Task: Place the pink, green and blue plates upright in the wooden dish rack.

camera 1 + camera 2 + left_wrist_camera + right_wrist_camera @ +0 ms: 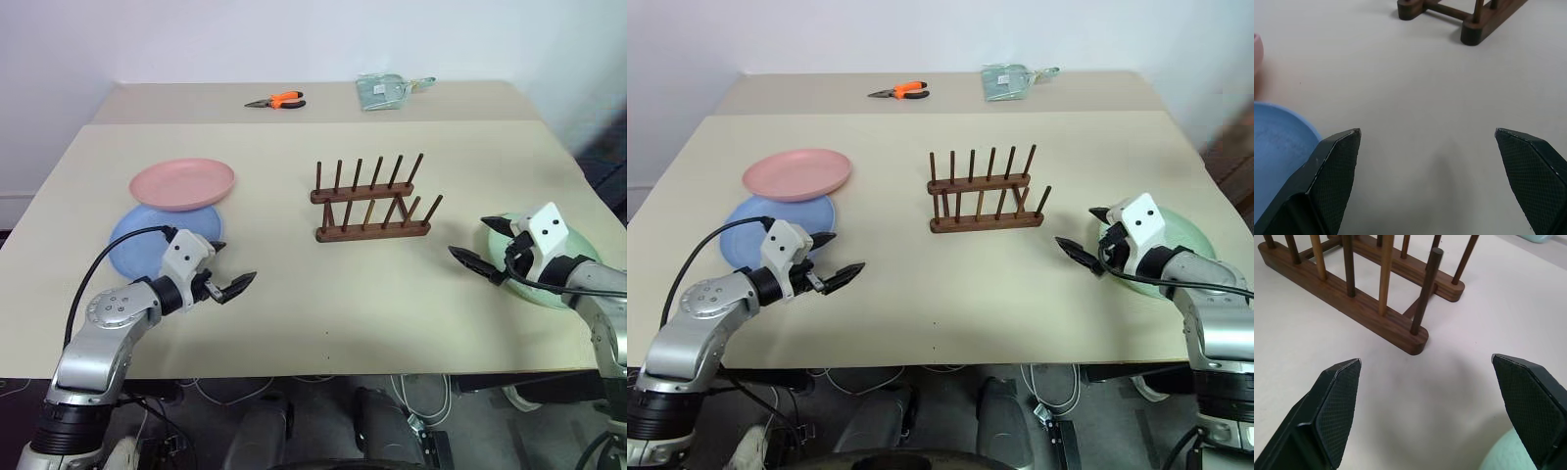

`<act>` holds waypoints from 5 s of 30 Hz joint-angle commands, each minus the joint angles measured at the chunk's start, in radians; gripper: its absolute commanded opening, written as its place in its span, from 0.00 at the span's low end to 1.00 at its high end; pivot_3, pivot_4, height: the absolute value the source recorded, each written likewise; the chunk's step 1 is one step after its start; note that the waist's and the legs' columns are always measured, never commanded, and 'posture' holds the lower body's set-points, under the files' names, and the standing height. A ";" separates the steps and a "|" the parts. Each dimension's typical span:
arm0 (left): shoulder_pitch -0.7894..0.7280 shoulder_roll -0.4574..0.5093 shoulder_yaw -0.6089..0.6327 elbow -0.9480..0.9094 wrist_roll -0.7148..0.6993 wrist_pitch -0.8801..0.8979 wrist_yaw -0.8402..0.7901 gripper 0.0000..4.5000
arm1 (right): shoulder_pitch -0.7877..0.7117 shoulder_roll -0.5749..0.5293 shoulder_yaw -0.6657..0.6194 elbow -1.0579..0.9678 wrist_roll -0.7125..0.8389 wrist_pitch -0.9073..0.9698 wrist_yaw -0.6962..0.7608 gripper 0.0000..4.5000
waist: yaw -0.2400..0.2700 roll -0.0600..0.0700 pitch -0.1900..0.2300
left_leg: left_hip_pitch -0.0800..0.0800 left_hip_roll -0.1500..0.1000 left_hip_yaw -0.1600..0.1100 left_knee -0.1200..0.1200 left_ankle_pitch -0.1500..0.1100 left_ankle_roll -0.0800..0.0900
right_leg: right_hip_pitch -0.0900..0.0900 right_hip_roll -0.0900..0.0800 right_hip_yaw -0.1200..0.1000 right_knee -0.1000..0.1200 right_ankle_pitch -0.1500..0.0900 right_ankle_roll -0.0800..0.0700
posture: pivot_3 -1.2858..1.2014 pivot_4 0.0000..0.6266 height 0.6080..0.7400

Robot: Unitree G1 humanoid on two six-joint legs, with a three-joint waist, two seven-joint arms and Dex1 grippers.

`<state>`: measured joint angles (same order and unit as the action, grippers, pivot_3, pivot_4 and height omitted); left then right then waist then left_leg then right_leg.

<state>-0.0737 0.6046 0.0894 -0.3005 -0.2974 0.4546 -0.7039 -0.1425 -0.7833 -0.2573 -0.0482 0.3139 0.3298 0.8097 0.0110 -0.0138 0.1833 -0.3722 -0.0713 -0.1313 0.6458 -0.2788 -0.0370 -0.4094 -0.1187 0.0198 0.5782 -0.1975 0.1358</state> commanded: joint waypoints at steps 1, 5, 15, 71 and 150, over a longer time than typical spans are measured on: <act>-0.017 -0.008 -0.007 -0.026 -0.007 -0.004 0.010 1.00 | -0.039 0.001 -0.001 0.014 -0.014 -0.033 -0.012 0.97 | 0.000 0.000 0.000 | 0.000 0.000 0.000 0.000 0.000 0.000 | 0.000 0.000 0.000 0.000 0.000 0.000 | 0.52 0.24 1.00; -0.039 -0.025 -0.020 -0.005 -0.011 -0.011 0.007 1.00 | -0.062 -0.002 0.012 0.026 0.001 -0.019 0.007 0.97 | 0.000 0.000 0.000 | 0.000 0.000 0.000 0.000 0.000 0.000 | 0.000 0.000 0.000 0.000 0.000 0.000 | 0.52 0.24 1.00; -0.404 -0.127 -0.272 0.431 0.116 -0.141 -0.153 1.00 | 0.049 0.069 0.045 -0.210 0.049 0.087 -0.043 0.97 | 0.009 -0.001 0.000 | 0.000 -0.001 -0.001 0.003 0.000 0.000 | 0.001 0.000 -0.001 0.001 0.000 0.000 | 0.52 0.24 1.00; -0.368 -0.335 -0.420 0.390 0.330 -0.032 0.063 0.34 | 0.024 0.150 0.281 -0.090 -0.268 0.075 -0.288 0.00 | 0.002 -0.003 -0.007 | 0.002 -0.001 -0.002 0.003 0.001 0.000 | 0.003 0.000 -0.001 0.002 -0.002 0.004 | 0.52 0.24 1.00; -0.835 -0.631 0.240 0.117 -0.529 0.597 0.908 0.00 | -0.550 0.057 0.559 -0.016 -0.820 -0.438 -0.300 0.45 | -0.001 -0.012 -0.005 | 0.000 -0.002 -0.004 0.001 0.006 -0.009 | 0.000 0.001 -0.001 0.003 0.002 0.005 | 0.52 0.24 1.00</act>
<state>-0.9030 -0.0277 0.3342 -0.1316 -0.7974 1.0448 0.2054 -0.6888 -0.7189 0.3389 -0.0516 -0.4719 -0.0931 0.5448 0.0096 -0.0255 0.1787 -0.3726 -0.0734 -0.1351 0.6467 -0.2732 -0.0464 -0.4096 -0.1174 0.0183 0.5810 -0.1953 0.1411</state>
